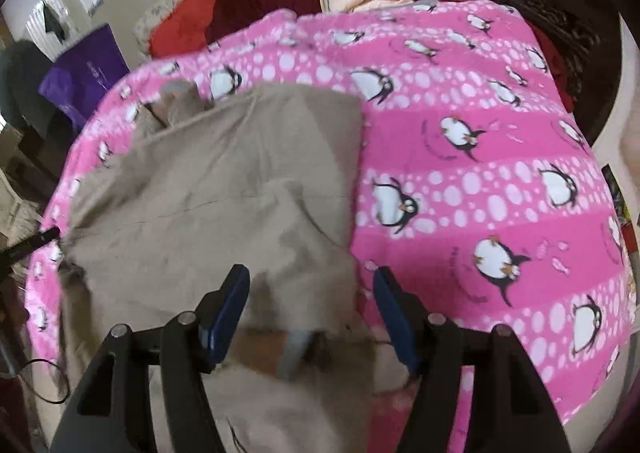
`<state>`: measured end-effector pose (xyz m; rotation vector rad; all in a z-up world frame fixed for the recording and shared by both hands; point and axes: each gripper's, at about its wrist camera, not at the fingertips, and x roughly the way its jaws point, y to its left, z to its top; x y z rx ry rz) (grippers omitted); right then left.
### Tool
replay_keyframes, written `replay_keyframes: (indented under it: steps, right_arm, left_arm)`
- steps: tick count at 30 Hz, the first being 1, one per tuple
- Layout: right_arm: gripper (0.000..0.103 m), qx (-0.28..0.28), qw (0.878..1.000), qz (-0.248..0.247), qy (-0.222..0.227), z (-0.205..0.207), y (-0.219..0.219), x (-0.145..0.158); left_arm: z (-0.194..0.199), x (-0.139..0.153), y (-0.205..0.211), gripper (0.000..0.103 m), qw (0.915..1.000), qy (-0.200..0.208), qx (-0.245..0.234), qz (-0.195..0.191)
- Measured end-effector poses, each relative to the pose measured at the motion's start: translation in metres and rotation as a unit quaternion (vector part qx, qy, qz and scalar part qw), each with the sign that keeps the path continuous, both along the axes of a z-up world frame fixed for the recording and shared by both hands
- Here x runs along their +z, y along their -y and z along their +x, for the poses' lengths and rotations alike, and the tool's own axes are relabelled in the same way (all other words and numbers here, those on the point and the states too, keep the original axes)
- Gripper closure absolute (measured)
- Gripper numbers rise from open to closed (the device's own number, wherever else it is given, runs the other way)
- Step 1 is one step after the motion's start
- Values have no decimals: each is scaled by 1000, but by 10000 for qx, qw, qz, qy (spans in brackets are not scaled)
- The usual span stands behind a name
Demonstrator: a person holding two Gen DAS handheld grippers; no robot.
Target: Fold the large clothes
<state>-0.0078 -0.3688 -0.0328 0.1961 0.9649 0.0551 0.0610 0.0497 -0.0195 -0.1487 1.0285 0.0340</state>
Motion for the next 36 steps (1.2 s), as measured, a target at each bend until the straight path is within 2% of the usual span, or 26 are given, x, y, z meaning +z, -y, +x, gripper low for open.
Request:
replay_keyframes:
  steps: [1,5,12,16,19,21,23,24,26,27,28,29,30,33,36]
  right_arm:
    - [29,-23,10000,74,-29,-1,4,2]
    - [28,70,9994,275,-193,-16,11,-8]
    - [26,376,9966,445,-589,-56,9,-34]
    - [25,360,9960,444,-682,-73,12,-43]
    - [25,280,9955,595,-676,-82,15,-49]
    - [25,270,9947,722,-674,-84,14,-53]
    - [25,288,9945,718,-705,-87,10,-57]
    - [25,297,9948,690,-685,-88,8,-58]
    - [25,321,9954,658,-611,-90,4,-59]
    - [29,343,9958,614,-593,-91,2,-59]
    - [51,380,9967,449,-551,-93,-2,-58]
    - [67,412,9979,190,-461,-97,-7,-54]
    - [91,440,9984,76,-339,-100,-9,-50]
    - [99,450,9989,-45,-149,-108,-7,-39]
    - [100,233,9989,-214,-345,-105,1,-48]
  left_arm:
    - [-5,-1,-3,80,10000,-22,-8,-57]
    - [-30,-11,-8,79,9990,-269,-211,-300]
    - [-77,-29,-8,79,9965,-608,-486,-312]
    - [-85,-43,-3,79,9949,-747,-617,-289]
    - [-81,-59,1,79,9921,-941,-680,-471]
    - [-83,-60,3,79,9931,-864,-654,-449]
    - [-85,-57,3,91,9929,-833,-715,-449]
    - [-87,-55,1,103,9933,-807,-682,-473]
    - [-96,-48,-9,103,9938,-685,-609,-628]
    - [-103,-43,-14,103,9947,-586,-583,-616]
    - [-112,-38,-19,103,9958,-494,-526,-564]
    - [-119,-34,-24,103,9963,-446,-474,-555]
    - [-129,-32,-31,103,9968,-401,-390,-573]
    - [-148,-35,-50,103,9968,-407,-222,-653]
    - [-147,-47,-50,103,9959,-531,-81,-722]
